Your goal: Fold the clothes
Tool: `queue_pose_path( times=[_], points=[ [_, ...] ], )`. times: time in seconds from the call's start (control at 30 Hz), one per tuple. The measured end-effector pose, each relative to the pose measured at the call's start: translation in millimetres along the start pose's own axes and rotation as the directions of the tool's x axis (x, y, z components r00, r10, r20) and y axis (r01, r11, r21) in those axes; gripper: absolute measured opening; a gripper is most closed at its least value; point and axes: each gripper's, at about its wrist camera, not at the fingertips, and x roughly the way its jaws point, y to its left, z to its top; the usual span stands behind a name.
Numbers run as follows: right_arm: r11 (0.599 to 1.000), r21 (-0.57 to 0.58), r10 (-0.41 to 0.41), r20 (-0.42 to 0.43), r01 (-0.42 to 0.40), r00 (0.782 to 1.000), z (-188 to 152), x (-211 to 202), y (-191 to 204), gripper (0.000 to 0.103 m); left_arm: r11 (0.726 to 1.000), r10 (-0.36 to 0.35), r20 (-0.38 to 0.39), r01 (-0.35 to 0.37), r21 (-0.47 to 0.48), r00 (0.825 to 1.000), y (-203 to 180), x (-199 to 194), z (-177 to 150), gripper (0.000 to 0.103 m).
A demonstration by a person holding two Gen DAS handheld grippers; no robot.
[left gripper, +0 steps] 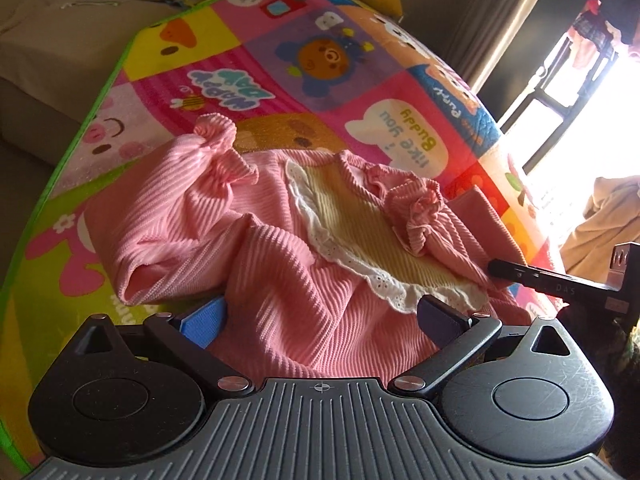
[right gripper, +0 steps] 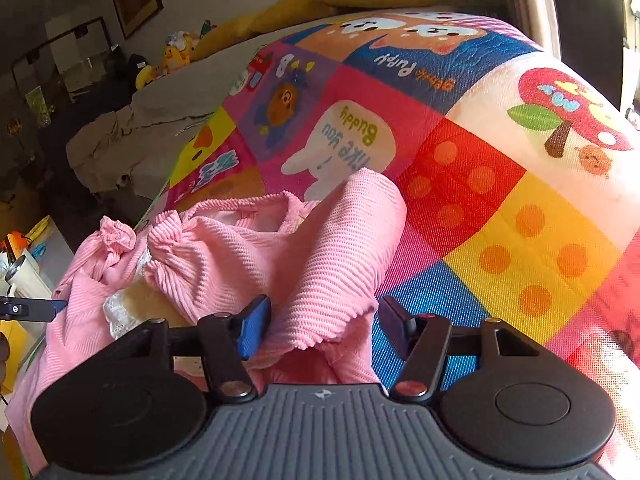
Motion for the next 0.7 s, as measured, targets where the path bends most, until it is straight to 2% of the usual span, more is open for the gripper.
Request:
queue_pose_path(
  times=[0.07, 0.2, 0.23, 0.3, 0.37, 0.47, 0.6, 0.67, 0.7],
  points=[
    [0.999, 0.048, 0.011, 0.033, -0.013, 0.999, 12, -8, -10, 0.061, 1.000, 0.016, 0.023, -0.016, 0.014, 1.000, 1, -2, 8, 0.103],
    [0.991, 0.130, 0.000, 0.023, -0.003, 1.000, 26, 5, -31, 0.061, 0.998, 0.047, 0.071, -0.050, 0.042, 0.996, 4, -7, 24, 0.103],
    [0.990, 0.137, -0.013, 0.017, 0.011, 1.000, 27, 11, -34, 0.061, 0.998, 0.032, 0.064, -0.035, 0.048, 0.997, 2, -4, 27, 0.103],
    [0.990, 0.137, -0.040, 0.014, 0.038, 0.999, 25, 19, -35, 0.061, 0.996, -0.075, 0.017, 0.074, 0.050, 0.997, -10, 9, 33, 0.103],
    [0.988, 0.150, -0.045, 0.016, 0.042, 0.999, 23, 23, -35, 0.061, 0.986, -0.151, -0.023, 0.152, 0.062, 0.988, -30, 29, 38, 0.103],
    [0.988, 0.149, -0.047, 0.014, 0.044, 0.999, 17, 20, -32, 0.061, 0.983, -0.133, -0.052, 0.139, 0.122, 0.990, -61, 66, 40, 0.103],
    [0.991, 0.108, -0.089, 0.029, 0.086, 0.996, 13, 3, -30, 0.062, 0.977, -0.084, -0.097, 0.101, 0.187, 0.992, -94, 116, 37, 0.103],
    [0.989, 0.106, -0.108, 0.050, 0.103, 0.993, 14, -8, -32, 0.064, 0.966, -0.050, -0.108, 0.075, 0.247, 0.993, -105, 132, 31, 0.099],
    [0.988, 0.104, -0.118, 0.061, 0.111, 0.991, 15, -13, -34, 0.066, 0.959, -0.034, -0.107, 0.062, 0.276, 0.994, -108, 136, 28, 0.080]
  ],
)
